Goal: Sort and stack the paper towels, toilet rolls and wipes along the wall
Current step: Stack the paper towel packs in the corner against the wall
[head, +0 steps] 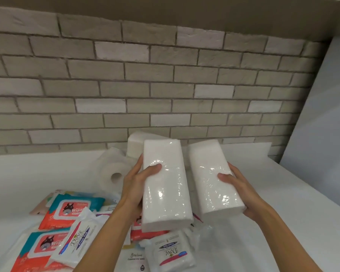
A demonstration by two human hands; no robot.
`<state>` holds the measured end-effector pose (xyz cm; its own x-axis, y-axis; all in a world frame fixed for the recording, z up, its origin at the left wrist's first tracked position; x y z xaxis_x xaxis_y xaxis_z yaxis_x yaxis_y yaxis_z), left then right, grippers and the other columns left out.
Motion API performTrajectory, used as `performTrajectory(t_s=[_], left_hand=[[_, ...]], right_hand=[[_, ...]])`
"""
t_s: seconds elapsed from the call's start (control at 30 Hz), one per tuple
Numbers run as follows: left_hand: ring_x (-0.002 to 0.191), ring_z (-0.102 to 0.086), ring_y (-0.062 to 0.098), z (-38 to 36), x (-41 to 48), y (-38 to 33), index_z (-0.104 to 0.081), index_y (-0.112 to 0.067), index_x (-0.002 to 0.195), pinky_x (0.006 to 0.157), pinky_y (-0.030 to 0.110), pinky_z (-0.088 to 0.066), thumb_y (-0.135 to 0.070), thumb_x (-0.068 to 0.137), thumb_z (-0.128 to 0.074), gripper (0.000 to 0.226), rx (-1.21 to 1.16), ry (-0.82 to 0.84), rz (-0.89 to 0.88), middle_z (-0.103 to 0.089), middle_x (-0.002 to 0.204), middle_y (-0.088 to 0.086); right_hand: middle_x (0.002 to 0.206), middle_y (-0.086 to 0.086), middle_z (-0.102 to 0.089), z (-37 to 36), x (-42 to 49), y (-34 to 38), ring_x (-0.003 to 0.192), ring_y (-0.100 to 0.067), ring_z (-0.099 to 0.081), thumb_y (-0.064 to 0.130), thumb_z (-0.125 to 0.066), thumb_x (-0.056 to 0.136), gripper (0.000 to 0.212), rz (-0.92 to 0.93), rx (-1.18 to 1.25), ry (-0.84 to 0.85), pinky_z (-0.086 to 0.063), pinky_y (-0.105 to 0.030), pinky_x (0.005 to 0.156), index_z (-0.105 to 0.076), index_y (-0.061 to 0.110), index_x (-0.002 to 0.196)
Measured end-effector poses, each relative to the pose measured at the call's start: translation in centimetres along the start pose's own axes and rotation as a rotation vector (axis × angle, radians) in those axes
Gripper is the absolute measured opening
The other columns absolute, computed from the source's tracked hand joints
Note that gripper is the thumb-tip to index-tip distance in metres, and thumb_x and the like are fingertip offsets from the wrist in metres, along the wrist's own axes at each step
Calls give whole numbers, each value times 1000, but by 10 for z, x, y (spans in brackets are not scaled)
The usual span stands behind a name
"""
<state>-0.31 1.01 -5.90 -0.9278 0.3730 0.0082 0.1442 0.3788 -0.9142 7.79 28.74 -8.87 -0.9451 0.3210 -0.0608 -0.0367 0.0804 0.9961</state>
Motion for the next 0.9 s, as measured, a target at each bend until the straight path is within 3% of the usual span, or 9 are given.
performTrajectory(t_s=[0.27,0.43,0.57,0.77,0.9], left_hand=[[97,-72,37,-74,35,26,-61,-36,130,89,55,-55,-24,66,-84,69,58,95,40,-75,109,10],[93,-74,33,-127,59,51,-52,-40,138,85,51,-57,-21,69,-84,78,80,137,60,-76,107,5],[91,-74,32,-171,81,75,-51,-41,137,87,54,-56,-22,68,-84,78,94,116,70,-76,106,5],[87,-75,30,-240,117,109,-49,-39,141,81,46,-59,-19,72,-82,79,87,50,89,-77,100,4],[85,-75,28,-275,136,133,-48,-42,140,82,47,-58,-20,70,-83,81,81,-11,119,-78,98,3]], right_hand=[[115,-1,-70,96,0,2,97,-28,-71,31,-73,81,58,25,44,-188,-58,-44,77,-49,42,133],[121,-6,-66,167,15,-3,100,-32,-70,39,-81,71,71,-6,48,-242,-59,-47,79,-47,44,133],[121,-7,-67,229,40,-3,100,-33,-70,41,-82,70,72,-25,32,-248,-58,-50,81,-47,45,133],[115,-4,-71,318,85,7,100,-29,-71,39,-82,70,75,-71,8,-246,-58,-48,82,-46,41,136],[112,-5,-72,365,120,18,96,-28,-72,32,-79,75,65,-79,-55,-234,-58,-42,75,-51,35,133]])
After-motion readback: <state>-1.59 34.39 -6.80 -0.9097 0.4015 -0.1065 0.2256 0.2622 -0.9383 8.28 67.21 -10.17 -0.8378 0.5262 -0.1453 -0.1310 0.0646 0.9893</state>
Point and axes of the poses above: each hand's wrist, its own x-axis towards the middle knuckle, its own z-axis out of the back of the hand, y = z × x, the point moved 9 cm from there along x, towards the middle knuckle
